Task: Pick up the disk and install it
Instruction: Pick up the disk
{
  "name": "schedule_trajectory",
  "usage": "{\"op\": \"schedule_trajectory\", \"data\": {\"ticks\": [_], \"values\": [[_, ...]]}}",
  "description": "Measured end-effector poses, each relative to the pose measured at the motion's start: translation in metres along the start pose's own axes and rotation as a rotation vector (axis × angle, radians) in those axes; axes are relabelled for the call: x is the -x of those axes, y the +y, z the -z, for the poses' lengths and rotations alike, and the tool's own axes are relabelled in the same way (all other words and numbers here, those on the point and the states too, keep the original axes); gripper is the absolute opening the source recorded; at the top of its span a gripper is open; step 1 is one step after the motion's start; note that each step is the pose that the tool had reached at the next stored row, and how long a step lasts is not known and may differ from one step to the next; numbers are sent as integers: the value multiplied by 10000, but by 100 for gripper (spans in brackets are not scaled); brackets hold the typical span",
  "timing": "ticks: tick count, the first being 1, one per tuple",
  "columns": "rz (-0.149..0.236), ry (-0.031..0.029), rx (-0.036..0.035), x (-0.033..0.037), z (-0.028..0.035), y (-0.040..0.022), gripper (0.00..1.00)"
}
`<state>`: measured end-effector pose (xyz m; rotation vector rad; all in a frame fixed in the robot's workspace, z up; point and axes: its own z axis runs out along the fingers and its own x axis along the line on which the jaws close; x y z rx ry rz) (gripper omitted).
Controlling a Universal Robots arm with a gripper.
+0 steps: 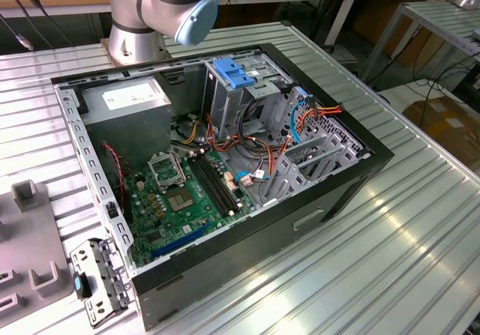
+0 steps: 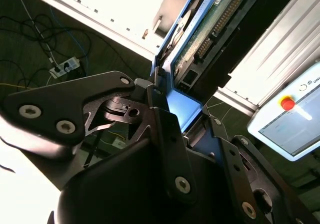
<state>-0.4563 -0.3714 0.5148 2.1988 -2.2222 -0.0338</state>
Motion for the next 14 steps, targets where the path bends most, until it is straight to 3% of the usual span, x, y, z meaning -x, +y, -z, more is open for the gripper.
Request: {"op": "schedule_trajectory", "data": {"ticks": [14], "values": [[0,0,-1,2,5,-185,37]]}}
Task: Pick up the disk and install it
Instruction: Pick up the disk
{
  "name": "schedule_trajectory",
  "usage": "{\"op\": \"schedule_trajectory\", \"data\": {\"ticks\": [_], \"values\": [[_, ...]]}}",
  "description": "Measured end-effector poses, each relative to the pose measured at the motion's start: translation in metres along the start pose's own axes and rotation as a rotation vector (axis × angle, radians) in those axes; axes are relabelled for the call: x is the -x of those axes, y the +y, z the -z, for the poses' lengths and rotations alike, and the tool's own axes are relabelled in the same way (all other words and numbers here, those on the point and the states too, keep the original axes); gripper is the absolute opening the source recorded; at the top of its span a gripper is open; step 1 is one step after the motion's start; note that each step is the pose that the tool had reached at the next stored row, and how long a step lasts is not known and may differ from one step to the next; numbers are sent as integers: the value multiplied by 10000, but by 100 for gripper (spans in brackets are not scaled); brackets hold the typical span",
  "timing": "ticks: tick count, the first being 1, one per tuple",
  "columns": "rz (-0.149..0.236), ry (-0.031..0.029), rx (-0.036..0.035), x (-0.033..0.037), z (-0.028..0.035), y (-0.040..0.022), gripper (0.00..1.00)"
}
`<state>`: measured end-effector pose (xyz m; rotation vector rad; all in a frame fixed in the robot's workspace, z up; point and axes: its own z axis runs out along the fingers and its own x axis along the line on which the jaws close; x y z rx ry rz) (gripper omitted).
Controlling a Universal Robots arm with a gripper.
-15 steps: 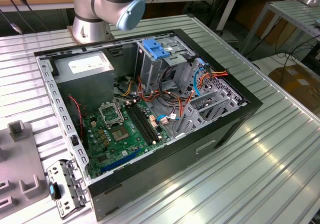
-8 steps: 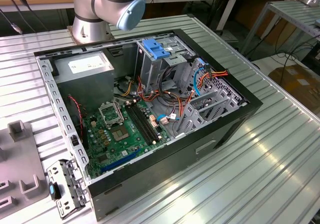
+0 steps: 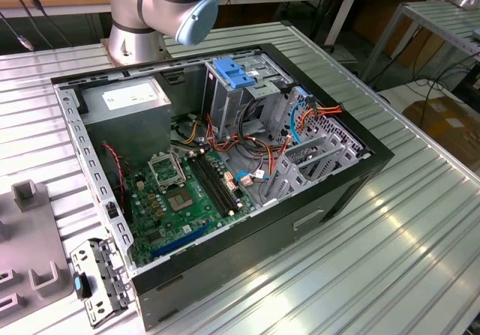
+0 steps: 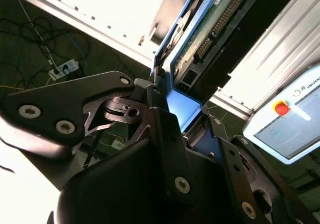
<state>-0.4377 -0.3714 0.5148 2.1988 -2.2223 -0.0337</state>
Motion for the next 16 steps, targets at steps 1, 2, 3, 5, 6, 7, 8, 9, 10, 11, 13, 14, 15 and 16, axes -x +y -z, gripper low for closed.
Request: {"op": "schedule_trajectory", "data": {"ticks": [1,2,3,5,6,7,8,9,10,11,13,14,15,16], "values": [[0,1,1,0,1,-16,37],[0,0,0,0,1,-33,37],[0,1,0,0,1,-44,37],[1,0,1,0,2,-69,37],[0,1,1,1,2,-79,37],[1,0,1,1,3,-92,37],[1,1,1,1,3,-101,37],[0,1,1,1,4,-116,37],[0,0,0,1,3,-124,37],[1,0,0,1,3,-136,37],[0,0,1,2,4,-159,37],[0,0,0,2,4,-171,37],[0,0,0,2,5,-190,37],[0,0,0,2,5,-202,37]]}}
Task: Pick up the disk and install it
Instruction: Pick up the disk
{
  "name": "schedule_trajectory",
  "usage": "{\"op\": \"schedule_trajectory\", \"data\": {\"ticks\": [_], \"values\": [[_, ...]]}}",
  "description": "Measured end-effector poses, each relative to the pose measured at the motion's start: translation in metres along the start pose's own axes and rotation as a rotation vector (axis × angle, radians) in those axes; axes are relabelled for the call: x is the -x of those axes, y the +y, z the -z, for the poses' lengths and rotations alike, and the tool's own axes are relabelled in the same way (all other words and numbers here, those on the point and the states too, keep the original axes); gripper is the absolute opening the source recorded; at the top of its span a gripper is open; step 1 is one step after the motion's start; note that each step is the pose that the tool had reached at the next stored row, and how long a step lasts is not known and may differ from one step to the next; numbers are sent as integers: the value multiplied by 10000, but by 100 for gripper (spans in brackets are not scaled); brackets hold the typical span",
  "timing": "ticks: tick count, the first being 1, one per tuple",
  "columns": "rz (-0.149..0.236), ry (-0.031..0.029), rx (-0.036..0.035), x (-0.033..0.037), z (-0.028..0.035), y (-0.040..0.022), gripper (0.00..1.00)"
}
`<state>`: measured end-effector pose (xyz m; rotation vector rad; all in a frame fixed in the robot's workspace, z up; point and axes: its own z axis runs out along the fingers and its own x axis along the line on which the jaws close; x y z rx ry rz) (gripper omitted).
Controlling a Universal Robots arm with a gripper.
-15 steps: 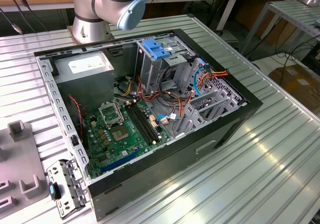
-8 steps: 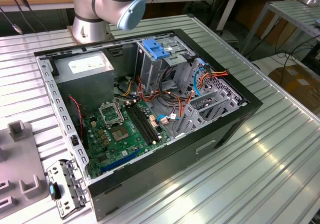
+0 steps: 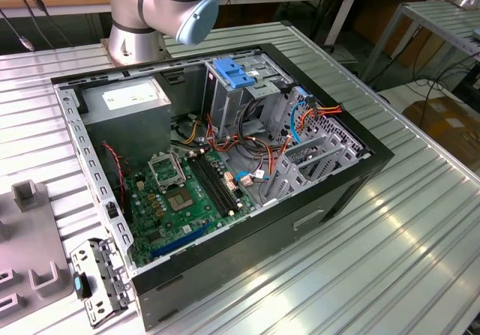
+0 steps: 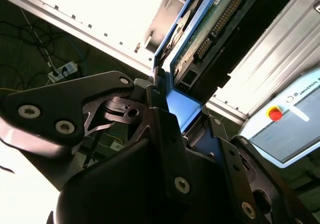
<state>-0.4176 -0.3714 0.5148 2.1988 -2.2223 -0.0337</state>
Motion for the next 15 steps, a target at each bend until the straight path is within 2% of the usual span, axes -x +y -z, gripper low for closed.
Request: {"op": "schedule_trajectory", "data": {"ticks": [9,15], "values": [[0,0,0,2,4,-137,37],[0,0,1,3,7,-262,37]]}}
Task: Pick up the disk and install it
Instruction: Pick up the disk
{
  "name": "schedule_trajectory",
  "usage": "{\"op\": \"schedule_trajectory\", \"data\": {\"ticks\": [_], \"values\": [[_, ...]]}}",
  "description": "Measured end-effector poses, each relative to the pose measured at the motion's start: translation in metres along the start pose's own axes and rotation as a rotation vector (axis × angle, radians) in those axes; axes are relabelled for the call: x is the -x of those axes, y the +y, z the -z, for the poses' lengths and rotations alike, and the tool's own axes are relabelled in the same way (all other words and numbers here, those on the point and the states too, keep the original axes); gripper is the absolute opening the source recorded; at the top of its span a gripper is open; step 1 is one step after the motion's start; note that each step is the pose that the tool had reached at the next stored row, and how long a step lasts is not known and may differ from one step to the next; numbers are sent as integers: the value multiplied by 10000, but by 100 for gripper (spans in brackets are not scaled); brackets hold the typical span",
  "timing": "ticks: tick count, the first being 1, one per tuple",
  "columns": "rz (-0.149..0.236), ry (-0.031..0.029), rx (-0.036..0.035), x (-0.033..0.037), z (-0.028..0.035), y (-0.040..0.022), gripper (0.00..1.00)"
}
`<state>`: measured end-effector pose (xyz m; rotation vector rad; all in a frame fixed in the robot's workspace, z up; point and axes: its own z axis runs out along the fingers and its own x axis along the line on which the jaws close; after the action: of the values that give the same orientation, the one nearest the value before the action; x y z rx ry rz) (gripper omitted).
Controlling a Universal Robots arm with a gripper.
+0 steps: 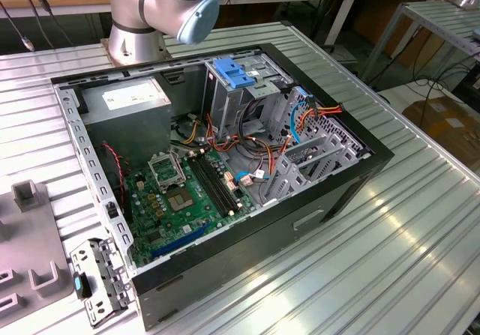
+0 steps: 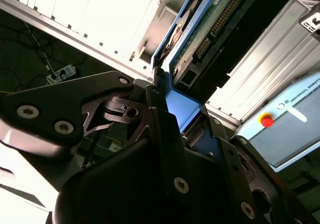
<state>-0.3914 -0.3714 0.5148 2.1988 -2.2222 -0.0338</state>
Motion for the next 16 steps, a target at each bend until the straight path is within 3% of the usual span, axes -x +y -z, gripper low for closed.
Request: {"op": "schedule_trajectory", "data": {"ticks": [5,11,16], "values": [[0,0,0,1,2,-72,37],[-1,0,0,0,5,-208,37],[0,0,0,-41,2,-244,37]]}}
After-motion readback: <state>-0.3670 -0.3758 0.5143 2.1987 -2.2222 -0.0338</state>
